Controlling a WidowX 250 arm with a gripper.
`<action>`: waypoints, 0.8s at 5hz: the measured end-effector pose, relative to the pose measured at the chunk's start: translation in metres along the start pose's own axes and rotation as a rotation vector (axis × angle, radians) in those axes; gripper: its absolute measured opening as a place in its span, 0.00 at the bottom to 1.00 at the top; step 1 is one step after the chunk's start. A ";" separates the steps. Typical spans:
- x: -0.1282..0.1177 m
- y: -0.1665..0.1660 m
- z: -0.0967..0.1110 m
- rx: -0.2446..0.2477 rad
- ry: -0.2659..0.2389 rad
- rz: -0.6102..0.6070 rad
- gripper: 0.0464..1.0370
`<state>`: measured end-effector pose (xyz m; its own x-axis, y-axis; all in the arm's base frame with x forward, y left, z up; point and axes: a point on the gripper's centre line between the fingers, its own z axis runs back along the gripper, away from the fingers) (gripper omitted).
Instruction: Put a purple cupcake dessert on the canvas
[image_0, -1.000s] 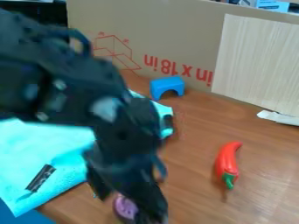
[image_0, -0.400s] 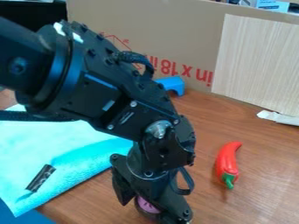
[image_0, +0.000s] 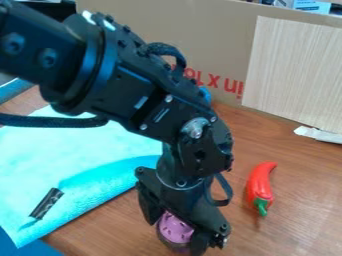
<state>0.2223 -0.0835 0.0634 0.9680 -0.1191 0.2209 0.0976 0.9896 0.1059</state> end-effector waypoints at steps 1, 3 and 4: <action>0.011 0.002 -0.003 0.002 0.007 0.034 0.75; 0.009 0.013 -0.004 -0.043 0.050 0.077 0.75; 0.023 0.045 0.005 -0.168 0.111 0.235 0.75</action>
<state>0.2476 -0.0422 0.0784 0.9871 0.1150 0.1117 -0.1041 0.9896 -0.0992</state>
